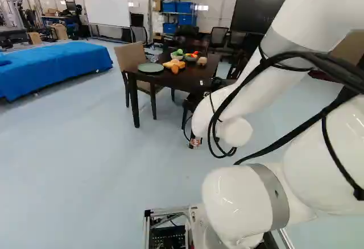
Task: Move the croissant to the empty plate
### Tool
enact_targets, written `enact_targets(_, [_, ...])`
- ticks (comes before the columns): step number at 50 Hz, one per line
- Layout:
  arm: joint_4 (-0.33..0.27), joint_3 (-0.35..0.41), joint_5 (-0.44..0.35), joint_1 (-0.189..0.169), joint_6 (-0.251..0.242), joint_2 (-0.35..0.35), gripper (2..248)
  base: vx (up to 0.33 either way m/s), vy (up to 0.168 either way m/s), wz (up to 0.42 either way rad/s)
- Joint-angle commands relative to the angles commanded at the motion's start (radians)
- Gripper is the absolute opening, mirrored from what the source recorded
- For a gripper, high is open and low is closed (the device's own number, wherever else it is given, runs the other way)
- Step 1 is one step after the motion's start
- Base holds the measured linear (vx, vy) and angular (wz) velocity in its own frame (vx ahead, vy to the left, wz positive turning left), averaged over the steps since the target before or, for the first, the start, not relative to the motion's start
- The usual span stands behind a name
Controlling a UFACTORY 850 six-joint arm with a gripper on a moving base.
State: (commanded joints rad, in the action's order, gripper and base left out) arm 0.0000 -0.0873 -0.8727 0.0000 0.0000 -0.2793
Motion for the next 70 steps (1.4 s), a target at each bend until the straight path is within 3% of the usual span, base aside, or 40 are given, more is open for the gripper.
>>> enact_targets(70, [0.0, 0.0, 0.0, 0.0, 0.0, 0.0, 247, 0.12, 0.021, -0.007])
